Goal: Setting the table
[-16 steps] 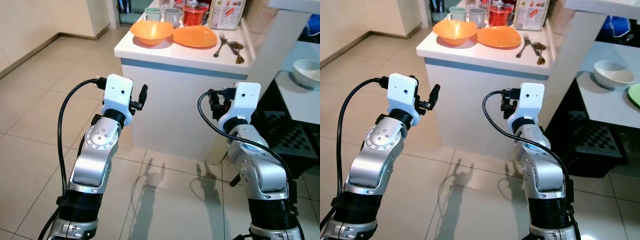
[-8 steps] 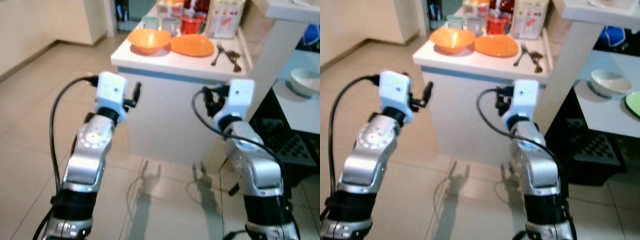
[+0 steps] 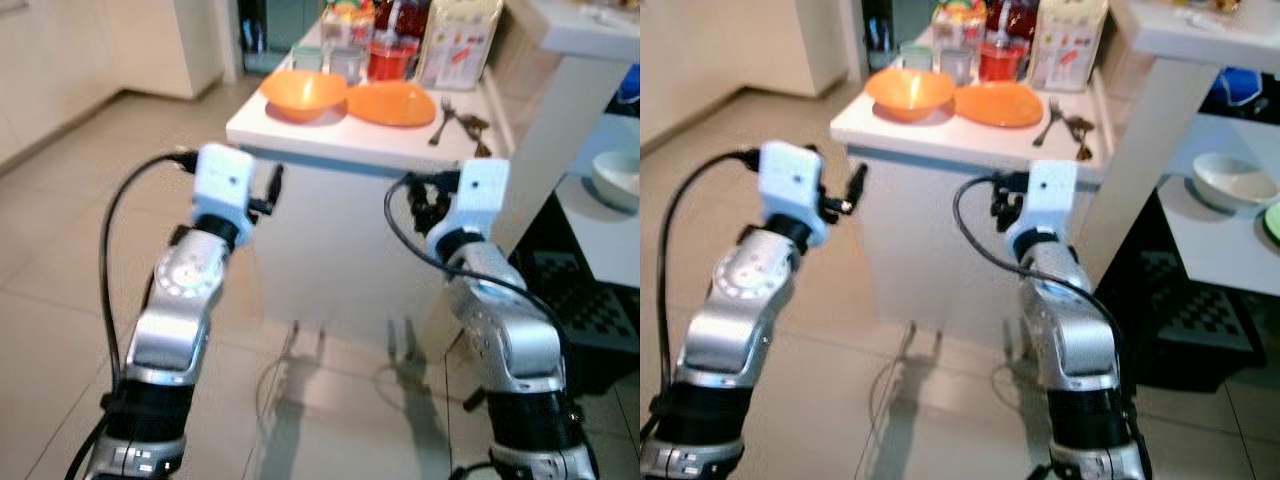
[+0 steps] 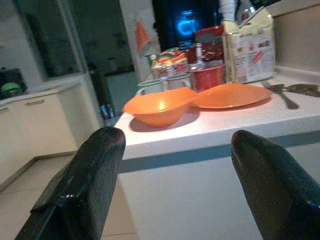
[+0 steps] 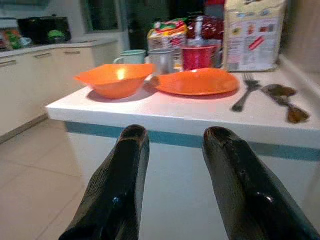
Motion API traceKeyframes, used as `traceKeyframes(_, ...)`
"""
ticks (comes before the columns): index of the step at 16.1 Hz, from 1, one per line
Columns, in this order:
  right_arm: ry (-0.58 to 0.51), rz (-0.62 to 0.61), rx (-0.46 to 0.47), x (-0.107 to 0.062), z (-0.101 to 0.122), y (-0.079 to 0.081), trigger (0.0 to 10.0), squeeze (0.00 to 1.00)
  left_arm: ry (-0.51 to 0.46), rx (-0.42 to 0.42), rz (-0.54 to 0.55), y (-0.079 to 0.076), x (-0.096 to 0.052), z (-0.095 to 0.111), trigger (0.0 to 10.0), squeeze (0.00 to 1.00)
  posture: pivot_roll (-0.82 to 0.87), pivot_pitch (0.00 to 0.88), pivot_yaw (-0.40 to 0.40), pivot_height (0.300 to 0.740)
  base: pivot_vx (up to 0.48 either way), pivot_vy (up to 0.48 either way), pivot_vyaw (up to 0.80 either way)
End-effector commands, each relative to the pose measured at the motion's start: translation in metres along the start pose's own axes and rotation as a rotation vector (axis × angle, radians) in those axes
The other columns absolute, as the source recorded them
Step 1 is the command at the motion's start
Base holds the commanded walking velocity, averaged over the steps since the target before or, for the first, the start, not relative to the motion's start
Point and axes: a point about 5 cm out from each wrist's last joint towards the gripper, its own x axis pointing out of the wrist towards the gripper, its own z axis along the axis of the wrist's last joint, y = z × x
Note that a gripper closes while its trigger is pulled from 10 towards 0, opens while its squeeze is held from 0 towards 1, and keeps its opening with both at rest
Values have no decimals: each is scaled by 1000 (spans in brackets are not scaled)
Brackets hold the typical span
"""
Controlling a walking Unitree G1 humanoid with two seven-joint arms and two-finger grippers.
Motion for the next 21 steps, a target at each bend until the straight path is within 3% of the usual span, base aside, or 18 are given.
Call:
traceKeyframes(1,-4,-32,-12,0,2,-10,10000,0,-12,-3,-33,-9,2,4,10000,0,13,0,-26,740,345,0,0)
traceKeyframes(11,1,-35,-2,-1,0,-9,10000,0,-10,4,-45,-9,2,4,10000,0,14,0,-20,740,341,0,0)
traceKeyframes(17,12,-45,7,-1,-1,-11,10000,0,-9,16,-71,-13,1,3,10000,0,12,0,-17,740,342,0,-760)
traceKeyframes(21,18,-51,-2,0,0,-13,10000,0,-9,17,-77,-13,1,3,10000,0,12,0,-16,740,342,0,-125)
